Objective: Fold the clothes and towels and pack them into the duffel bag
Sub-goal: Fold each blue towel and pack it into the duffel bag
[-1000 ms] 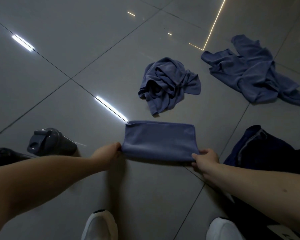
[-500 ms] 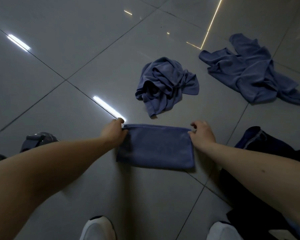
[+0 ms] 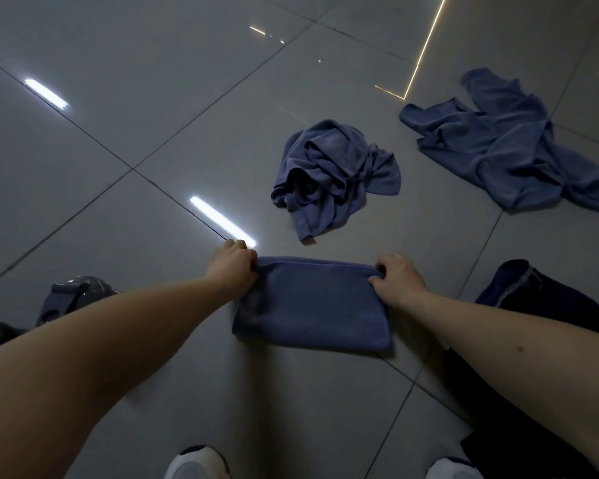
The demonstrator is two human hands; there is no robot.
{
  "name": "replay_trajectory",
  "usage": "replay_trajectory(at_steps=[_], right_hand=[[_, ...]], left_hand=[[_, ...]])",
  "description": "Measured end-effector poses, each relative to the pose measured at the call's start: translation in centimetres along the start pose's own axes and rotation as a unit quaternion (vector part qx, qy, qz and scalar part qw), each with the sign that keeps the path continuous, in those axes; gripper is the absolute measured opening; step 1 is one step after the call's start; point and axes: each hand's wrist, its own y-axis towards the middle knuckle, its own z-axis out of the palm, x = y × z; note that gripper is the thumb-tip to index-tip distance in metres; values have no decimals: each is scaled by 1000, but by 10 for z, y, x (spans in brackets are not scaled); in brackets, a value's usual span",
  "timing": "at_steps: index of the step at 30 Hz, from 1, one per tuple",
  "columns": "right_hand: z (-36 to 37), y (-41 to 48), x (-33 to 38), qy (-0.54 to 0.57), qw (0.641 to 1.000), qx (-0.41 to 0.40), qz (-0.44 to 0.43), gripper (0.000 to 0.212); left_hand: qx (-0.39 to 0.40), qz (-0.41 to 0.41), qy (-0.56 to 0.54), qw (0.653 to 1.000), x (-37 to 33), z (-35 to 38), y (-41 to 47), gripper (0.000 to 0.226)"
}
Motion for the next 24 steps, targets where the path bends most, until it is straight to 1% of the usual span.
replay_trajectory(at_steps=[3,5,7,9,10,11,12,13,14,15,16,18,20,23,24], right_hand=[[-1,-2,-3,38,999,-37,-6,14],[0,-4,-6,57,997,-58,9,12],[3,-4,-10,71,994,-64,44,15],[7,-4,-8,96,990,-66,77,31],[7,-3,-6,111,988,-63,90,40],[7,-1,-3,120,986,-59,98,47],[6,0,-1,125,985,-51,104,52],[5,1,0,126,986,-41,105,55],[4,1,0,123,987,-29,101,57],[3,0,-1,119,988,-17,97,57],[2,-1,-2,114,989,-7,96,56],[2,-5,-2,102,989,3,107,52],[2,-9,1,107,985,6,136,51],[3,-13,7,159,970,9,185,45],[3,-14,8,177,964,7,197,43]], left_hand=[[-62,-16,-69,996,-2,-8,3,10],[-76,-37,-107,991,-4,-9,6,7],[-71,-52,-114,990,-8,-5,5,18],[-58,-67,-94,992,-14,1,1,41],[-64,-69,-67,993,-18,3,-3,52],[-83,-59,-33,994,-23,4,-8,56],[-98,-36,-9,994,-28,5,-13,53],[-96,-5,1,995,-34,9,-20,45],[-74,26,-3,997,-38,14,-26,39],[-35,47,-13,998,-40,22,-33,38],[2,58,-14,998,-41,30,-40,41],[25,71,16,997,-36,49,-54,52],[56,80,56,994,-26,66,-64,64],[44,113,83,989,-13,80,-72,76],[53,123,82,988,-13,78,-74,82]])
